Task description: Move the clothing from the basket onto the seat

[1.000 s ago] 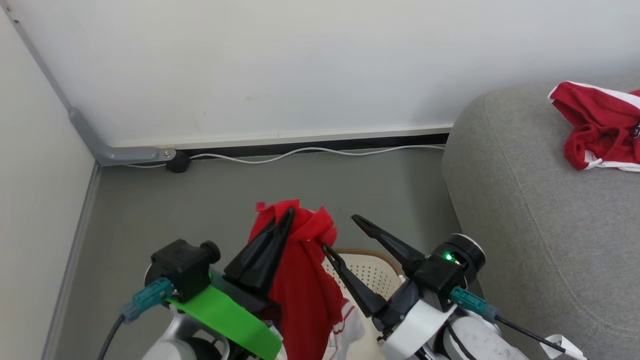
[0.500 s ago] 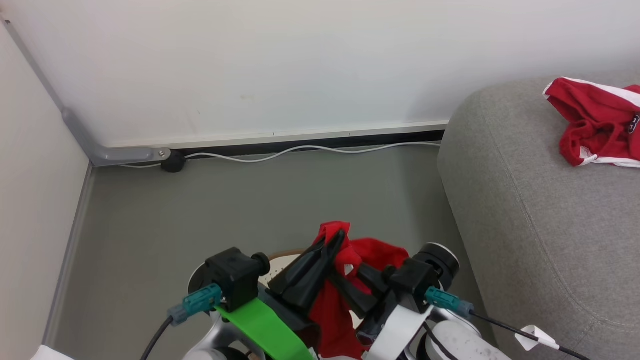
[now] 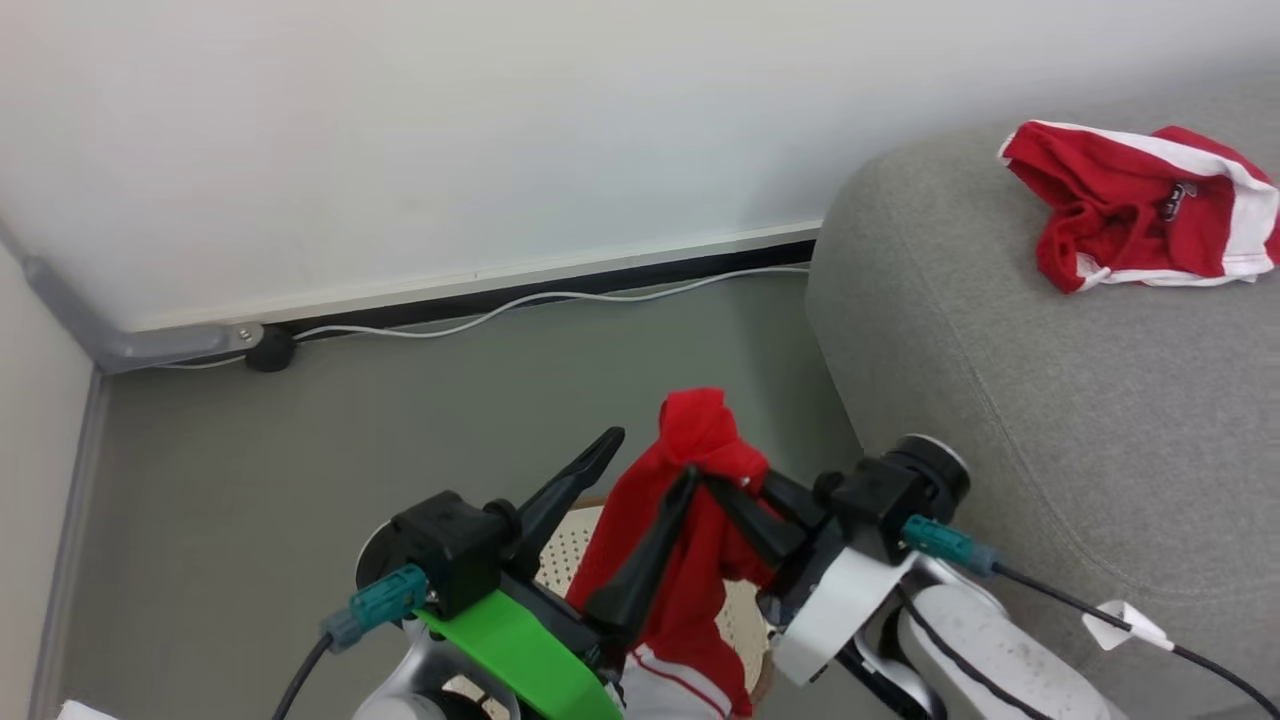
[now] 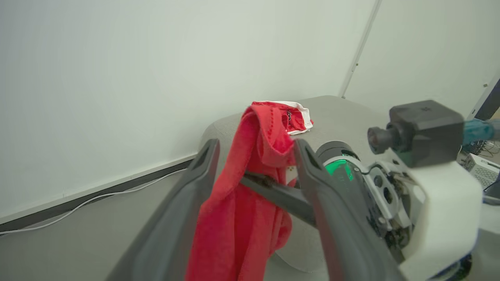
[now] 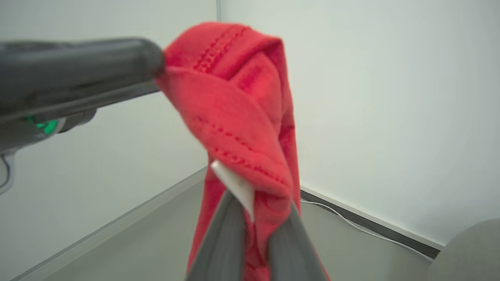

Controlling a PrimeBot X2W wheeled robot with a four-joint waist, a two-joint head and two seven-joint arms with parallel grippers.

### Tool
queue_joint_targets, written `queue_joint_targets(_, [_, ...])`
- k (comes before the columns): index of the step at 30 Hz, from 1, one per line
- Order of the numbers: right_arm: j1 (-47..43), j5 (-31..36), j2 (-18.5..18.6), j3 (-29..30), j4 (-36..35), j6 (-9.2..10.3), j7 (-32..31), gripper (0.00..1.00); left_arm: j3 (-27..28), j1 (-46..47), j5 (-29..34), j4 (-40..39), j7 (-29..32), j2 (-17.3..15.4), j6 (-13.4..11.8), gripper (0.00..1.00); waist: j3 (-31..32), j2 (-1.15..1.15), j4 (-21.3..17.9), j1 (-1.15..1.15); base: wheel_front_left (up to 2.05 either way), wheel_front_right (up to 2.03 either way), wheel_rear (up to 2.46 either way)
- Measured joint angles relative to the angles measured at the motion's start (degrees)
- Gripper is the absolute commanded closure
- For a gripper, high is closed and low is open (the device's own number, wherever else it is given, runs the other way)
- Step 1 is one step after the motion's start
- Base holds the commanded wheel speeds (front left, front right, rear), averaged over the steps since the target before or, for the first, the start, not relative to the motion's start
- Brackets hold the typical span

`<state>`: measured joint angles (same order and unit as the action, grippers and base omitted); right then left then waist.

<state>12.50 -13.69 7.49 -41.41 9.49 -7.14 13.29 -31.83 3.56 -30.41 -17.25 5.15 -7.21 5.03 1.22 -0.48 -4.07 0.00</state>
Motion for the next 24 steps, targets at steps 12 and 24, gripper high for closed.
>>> queue_joint_targets(12, [-1.1, -0.5, 5.2, 9.5, -4.6, 4.77, 0.0, 1.0, -5.3, 0.2, -0.7, 1.7, -0.1, 0.7, 1.0, 0.0, -1.5, 0.0, -8.7, 0.0, 0.0, 0.0, 0.0])
queue_joint_targets(24, [-2.1, -5.4, 7.3, 16.2, -9.0, 5.65, 0.0, 1.0, -5.8, 2.5, 2.9, 0.3, 0.7, 0.5, 0.3, 0.0, -5.8, 0.0, -18.5, 0.0, 0.0, 0.0, 0.0])
